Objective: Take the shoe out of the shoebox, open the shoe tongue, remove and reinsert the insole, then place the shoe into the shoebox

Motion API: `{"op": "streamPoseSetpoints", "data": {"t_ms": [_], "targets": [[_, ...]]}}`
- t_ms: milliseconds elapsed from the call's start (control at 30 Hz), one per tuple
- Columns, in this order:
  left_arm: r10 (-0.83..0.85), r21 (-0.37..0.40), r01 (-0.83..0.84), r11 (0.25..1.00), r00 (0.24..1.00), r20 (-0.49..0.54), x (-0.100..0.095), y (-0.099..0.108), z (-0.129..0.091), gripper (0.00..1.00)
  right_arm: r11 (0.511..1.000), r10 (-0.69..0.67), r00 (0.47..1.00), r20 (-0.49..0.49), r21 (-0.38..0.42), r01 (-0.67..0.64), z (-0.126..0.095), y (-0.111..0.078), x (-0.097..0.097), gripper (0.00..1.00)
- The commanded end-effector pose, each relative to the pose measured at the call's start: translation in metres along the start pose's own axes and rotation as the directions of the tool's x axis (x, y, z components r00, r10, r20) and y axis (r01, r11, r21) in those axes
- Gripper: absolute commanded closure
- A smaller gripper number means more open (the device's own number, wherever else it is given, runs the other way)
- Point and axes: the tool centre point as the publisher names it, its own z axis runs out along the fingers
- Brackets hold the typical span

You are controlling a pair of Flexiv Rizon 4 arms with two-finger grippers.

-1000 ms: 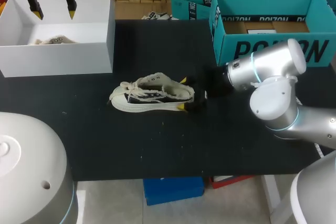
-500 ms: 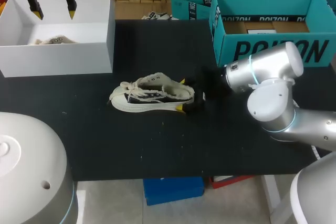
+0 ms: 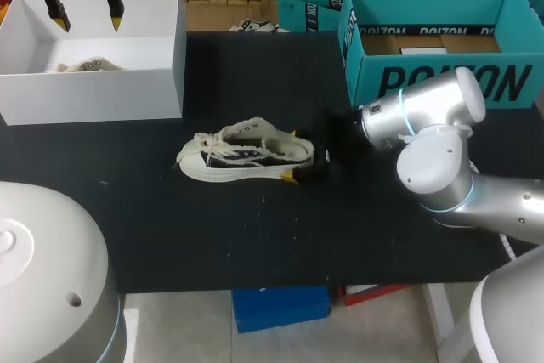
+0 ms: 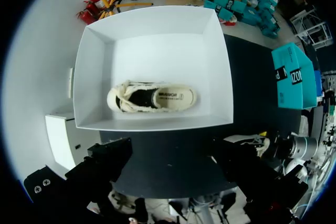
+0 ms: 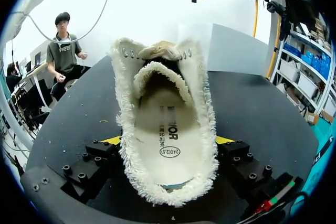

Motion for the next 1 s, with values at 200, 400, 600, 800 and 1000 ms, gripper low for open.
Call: {"op": "streamPoseSetpoints", "data": {"t_ms": [200, 400, 600, 800, 1000], "targets": [[0.012, -0.006, -0.012, 1.0, 1.0, 0.023, 0.005, 0.007, -0.006, 0.0, 1.0, 0.002, 1.0, 0.001, 0.003, -0.002, 0.004, 0.0, -0.001, 1.0], [-0.019, -0.044, 0.025, 0.999, 0.991, 0.13, 0.031, 0.03, -0.018, 0.0, 1.0, 0.002, 1.0, 0.001, 0.003, -0.002, 0.004, 0.0, -0.001, 1.0], [-0.019, -0.063, 0.031, 0.998, 0.984, 0.178, 0.068, 0.057, -0.022, 0.0, 1.0, 0.002, 1.0, 0.001, 0.003, -0.002, 0.004, 0.0, -0.001, 1.0], [0.018, -0.06, -0.006, 0.998, 0.976, 0.215, 0.113, 0.087, -0.017, 0.0, 1.0, 0.002, 1.0, 0.001, 0.003, -0.002, 0.004, 0.0, -0.001, 1.0], [0.058, -0.077, -0.04, 0.996, 0.968, 0.243, 0.153, 0.111, -0.009, 0.0, 1.0, 0.002, 1.0, 0.001, 0.003, -0.002, 0.004, 0.0, -0.001, 1.0]]}}
